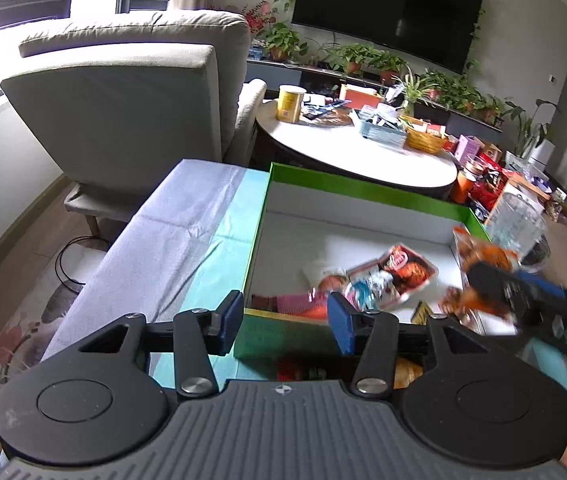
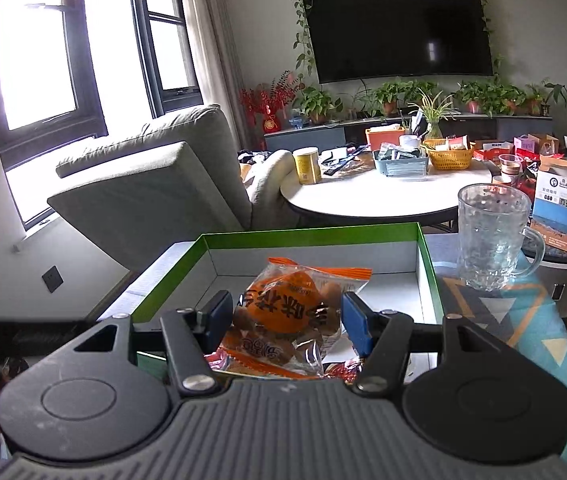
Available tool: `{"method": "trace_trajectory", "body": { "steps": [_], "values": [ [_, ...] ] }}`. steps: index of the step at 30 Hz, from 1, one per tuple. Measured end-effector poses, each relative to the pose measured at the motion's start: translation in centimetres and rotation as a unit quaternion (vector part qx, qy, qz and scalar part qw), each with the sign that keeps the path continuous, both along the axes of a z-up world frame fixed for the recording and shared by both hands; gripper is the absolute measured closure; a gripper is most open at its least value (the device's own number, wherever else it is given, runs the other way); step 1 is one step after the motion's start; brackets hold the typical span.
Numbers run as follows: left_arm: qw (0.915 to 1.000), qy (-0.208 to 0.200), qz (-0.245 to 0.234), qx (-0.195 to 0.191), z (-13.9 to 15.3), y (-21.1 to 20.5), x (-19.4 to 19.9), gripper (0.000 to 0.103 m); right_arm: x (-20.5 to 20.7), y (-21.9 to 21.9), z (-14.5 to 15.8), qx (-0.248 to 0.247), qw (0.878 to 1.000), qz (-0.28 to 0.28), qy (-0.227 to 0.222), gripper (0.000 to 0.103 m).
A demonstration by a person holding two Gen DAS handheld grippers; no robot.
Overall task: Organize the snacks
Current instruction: 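Open the right tool over the box to drop the orange bag while the left tool returns to the pile, then grasp the white stick pack with the left tool while the right tool grasps a black sausage pack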
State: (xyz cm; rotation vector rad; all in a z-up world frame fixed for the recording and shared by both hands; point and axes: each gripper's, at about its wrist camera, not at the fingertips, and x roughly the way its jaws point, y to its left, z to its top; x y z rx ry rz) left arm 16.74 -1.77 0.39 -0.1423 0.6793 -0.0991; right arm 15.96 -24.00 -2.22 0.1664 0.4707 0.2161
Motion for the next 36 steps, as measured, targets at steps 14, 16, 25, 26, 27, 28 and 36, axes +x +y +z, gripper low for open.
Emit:
{"method": "trace_trajectory", "body": {
  "steps": [14, 16, 25, 26, 27, 28, 36],
  "values": [
    [0.9978, 0.022, -0.057, 0.025, -2.4, 1.0, -5.4, 0.059, 1.7, 0.4, -1.0, 0.017, 0.999, -0.016, 0.033, 0.039],
    [0.9972, 0.024, -0.065, 0.028, -2.6, 0.9, -5.7, 0.059, 1.2, 0.4, -0.9, 0.022, 0.999, -0.020, 0.025, 0.039],
    [0.9902, 0.033, -0.133, 0.027, -3.1, -1.3, -7.4, 0.059, -2.4, -0.4, 0.3, 0.003, 0.998, 0.060, 0.001, 0.039],
    [0.9891, 0.033, -0.141, 0.028, -3.1, -1.5, -7.6, 0.059, -3.0, -0.6, 0.3, 0.001, 0.997, 0.081, 0.003, 0.039],
    [0.9878, 0.034, -0.149, 0.029, -3.1, -1.8, -7.8, 0.059, -3.5, -0.9, 0.1, -0.003, 0.994, 0.105, 0.008, 0.039],
    [0.9861, 0.036, -0.160, 0.030, -3.1, -2.1, -8.0, 0.059, -4.0, -1.1, -0.1, -0.009, 0.992, 0.126, 0.014, 0.039],
    [0.9760, 0.072, -0.202, 0.037, -5.1, -4.4, -8.2, 0.059, -8.5, -2.6, -1.6, -0.099, 0.982, 0.156, 0.042, 0.039]
  ]
}}
